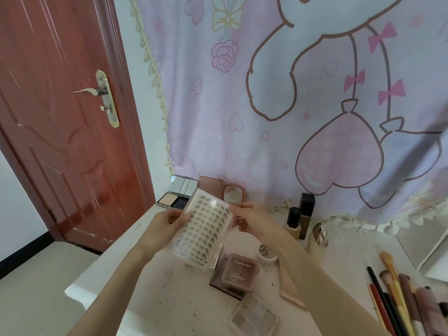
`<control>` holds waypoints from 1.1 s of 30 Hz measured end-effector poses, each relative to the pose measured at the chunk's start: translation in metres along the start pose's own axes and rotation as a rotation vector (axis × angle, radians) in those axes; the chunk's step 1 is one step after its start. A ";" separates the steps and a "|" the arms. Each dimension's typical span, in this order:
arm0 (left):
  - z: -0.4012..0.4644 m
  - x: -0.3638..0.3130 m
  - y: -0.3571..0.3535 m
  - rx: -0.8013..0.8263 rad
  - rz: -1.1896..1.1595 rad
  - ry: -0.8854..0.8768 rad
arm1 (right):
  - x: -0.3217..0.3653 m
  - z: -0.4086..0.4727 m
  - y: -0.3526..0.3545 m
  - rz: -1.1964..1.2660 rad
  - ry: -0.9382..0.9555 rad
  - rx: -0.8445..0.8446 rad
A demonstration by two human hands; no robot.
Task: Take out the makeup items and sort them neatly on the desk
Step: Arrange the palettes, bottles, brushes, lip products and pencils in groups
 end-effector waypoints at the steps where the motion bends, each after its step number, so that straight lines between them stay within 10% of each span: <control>1: 0.002 -0.012 0.001 -0.026 -0.019 -0.027 | 0.003 -0.007 0.001 0.034 0.019 0.036; 7: 0.012 -0.088 -0.004 -0.111 -0.098 -0.241 | 0.023 -0.058 0.021 0.103 0.159 0.177; 15: 0.027 -0.194 -0.101 -0.194 0.223 -0.611 | 0.016 -0.131 0.114 0.366 0.477 -0.140; 22: 0.002 -0.211 -0.226 0.277 -0.426 -0.034 | 0.001 -0.192 0.193 0.233 0.613 -0.678; 33: -0.020 -0.264 -0.301 0.717 -1.188 0.225 | -0.016 -0.238 0.236 -0.018 0.664 -0.663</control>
Point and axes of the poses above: each hand's wrist, its own z-axis towards the middle knuckle, its own y-axis out of the back of the hand, x = y × z, the point moved 5 cm from there along z, towards the middle knuckle, and after that the axes turned 11 degrees about -y, right-handed, at the moved point
